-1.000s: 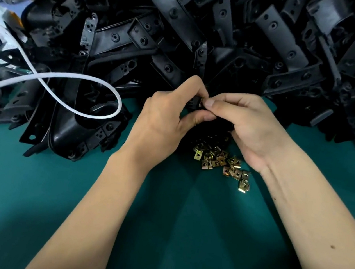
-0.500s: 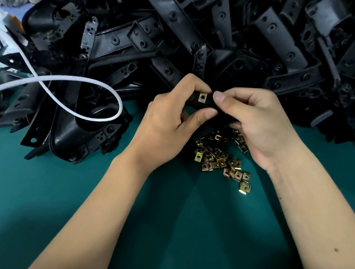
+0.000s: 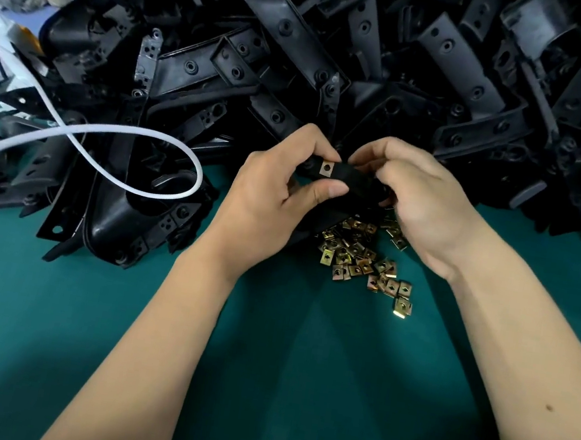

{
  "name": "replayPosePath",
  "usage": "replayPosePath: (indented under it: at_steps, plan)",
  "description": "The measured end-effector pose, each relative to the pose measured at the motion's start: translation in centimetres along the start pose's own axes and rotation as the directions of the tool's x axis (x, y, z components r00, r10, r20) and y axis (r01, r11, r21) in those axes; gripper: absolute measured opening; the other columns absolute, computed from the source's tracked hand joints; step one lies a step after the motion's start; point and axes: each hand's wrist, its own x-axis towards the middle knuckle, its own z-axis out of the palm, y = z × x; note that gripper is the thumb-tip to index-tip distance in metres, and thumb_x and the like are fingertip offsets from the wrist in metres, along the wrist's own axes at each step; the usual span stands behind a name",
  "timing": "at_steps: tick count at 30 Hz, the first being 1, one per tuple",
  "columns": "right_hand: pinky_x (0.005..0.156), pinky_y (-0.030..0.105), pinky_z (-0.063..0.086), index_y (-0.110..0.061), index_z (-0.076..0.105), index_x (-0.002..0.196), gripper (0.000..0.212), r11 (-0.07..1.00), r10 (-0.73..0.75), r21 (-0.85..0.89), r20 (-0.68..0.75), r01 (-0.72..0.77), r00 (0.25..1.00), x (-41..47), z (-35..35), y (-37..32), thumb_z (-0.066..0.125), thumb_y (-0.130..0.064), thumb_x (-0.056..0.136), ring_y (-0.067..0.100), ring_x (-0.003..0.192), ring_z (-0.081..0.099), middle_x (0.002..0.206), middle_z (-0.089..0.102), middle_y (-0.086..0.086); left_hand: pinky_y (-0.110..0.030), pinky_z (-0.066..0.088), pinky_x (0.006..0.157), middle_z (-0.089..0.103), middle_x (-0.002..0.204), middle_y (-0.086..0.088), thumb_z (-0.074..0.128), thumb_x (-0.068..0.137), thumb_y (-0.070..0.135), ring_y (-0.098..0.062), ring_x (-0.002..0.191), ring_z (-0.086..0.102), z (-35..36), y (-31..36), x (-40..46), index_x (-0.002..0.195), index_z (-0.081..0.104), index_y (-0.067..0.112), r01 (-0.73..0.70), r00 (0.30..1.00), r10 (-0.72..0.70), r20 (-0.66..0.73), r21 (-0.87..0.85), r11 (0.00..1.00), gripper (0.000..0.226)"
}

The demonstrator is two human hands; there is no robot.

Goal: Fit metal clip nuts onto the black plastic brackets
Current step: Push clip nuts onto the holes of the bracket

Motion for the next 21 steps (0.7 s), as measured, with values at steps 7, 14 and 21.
replayPosePath:
  at_steps: [7,14,21]
  plan:
    - [0.078,0.022,0.055,-0.009,0.067,0.104,0.045,0.997,-0.036,0.071,-0.052,0.039,0.998,0.2,-0.5,0.2,0.047,0.027,0.088,0.013,0.091,0.069,0.101,0.072,0.01,-0.047,0.043,0.063,0.061,0.083,-0.002,0.07,0.097,0.039,-0.034,0.07,0.055,-0.2,0.2,0.1,0.102,0.057,0.02,0.019,0.999,-0.019,-0.031,-0.016,1.0,0.024]
    - [0.083,0.039,0.064,-0.016,0.06,0.108,0.033,0.984,-0.09,-0.167,-0.159,0.063,0.983,0.4,-0.4,1.7,0.072,0.007,0.088,0.015,0.086,0.077,0.093,0.077,0.002,-0.038,0.045,0.056,0.06,0.089,0.007,0.071,0.095,0.042,-0.027,0.066,0.054,-0.9,-0.3,0.1,0.105,0.055,0.022,0.039,0.998,-0.038,-0.04,0.023,0.999,0.027]
    - [0.063,0.036,0.065,-0.009,0.061,0.104,0.019,0.991,-0.114,-0.09,-0.157,0.101,0.981,0.0,0.1,0.9,0.075,-0.003,0.092,0.022,0.07,0.077,0.08,0.076,0.008,-0.012,0.041,0.056,0.061,0.082,0.013,0.077,0.089,0.044,-0.004,0.064,0.055,-1.9,-1.4,-0.1,0.102,0.053,0.024,0.146,0.983,-0.127,-0.135,0.136,0.98,0.033]
